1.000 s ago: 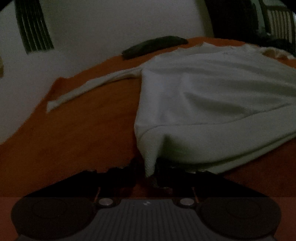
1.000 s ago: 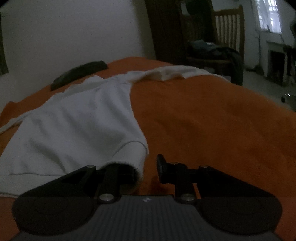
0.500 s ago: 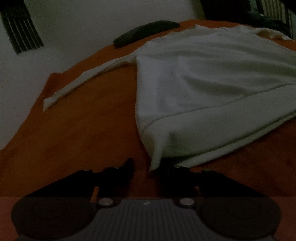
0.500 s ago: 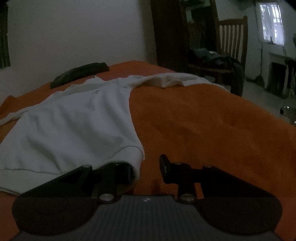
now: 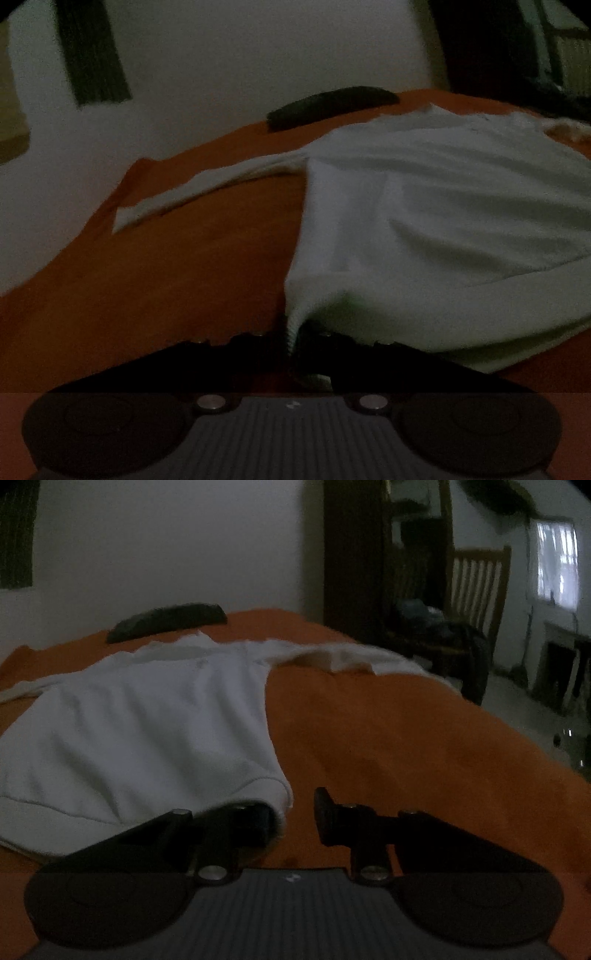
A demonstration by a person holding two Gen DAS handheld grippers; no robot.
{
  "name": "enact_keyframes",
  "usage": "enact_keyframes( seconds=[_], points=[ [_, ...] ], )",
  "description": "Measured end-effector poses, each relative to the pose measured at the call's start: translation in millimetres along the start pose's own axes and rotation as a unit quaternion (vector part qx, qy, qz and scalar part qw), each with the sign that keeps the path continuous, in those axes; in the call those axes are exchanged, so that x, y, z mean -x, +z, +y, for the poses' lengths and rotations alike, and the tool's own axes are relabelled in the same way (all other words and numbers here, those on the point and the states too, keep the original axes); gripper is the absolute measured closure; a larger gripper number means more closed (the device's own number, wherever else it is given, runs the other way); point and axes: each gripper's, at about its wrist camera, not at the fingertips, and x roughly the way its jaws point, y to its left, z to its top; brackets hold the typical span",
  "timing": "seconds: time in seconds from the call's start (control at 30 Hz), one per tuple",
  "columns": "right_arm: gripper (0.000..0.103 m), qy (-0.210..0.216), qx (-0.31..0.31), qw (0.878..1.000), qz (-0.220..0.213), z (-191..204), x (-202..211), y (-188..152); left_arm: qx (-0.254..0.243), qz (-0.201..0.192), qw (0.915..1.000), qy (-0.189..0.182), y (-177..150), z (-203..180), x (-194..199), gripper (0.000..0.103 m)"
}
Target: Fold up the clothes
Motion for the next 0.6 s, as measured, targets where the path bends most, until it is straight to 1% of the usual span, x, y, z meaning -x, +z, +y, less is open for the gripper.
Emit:
enact_keyframes(
  seconds=[0.07, 0.17, 0.2, 0.27, 0.3, 0.37, 0.43, 0.5, 0.6],
  points=[
    [0.078, 0.003, -0.014, 1.000, 0.006, -5, -1, 1, 0.025, -0.005, 0.9996, -0.009, 0, 7, 12, 0.100],
    [0.078, 0.005, -0.010, 1.000, 0.000, -5, 1, 1, 0.020, -0.020, 0.9995, -0.013, 0, 6, 34, 0.100],
    [0.078, 0.003, -0.005, 1.000, -0.003, -3, 2, 0, 0.011, -0.009, 0.9999, -0.010, -4, 5, 30, 0.100],
    [0.078, 0.004, -0.011, 1.000, 0.006, -4, 1, -2, 0.019, 0.020, 0.9996, -0.004, -13, 8, 16, 0.100],
    [0.078, 0.004, -0.016, 1.000, 0.012, -5, 0, -3, 0.022, 0.026, 0.9994, -0.005, -15, 9, 13, 0.100],
    [0.078, 0.005, -0.025, 1.000, 0.018, -10, 1, -4, 0.022, 0.019, 0.9996, -0.007, -14, 7, 18, 0.100],
    [0.078, 0.008, -0.029, 0.999, 0.014, -17, 4, -6, 0.021, 0.006, 0.9997, -0.010, -9, 5, 28, 0.100],
    [0.078, 0.010, -0.025, 1.000, -0.006, -19, 14, -5, 0.014, -0.004, 0.9998, -0.010, -5, 4, 35, 0.100],
    [0.078, 0.007, -0.013, 1.000, 0.008, -16, 11, -7, 0.012, 0.018, 0.9997, -0.006, -14, 8, 21, 0.100]
  ],
)
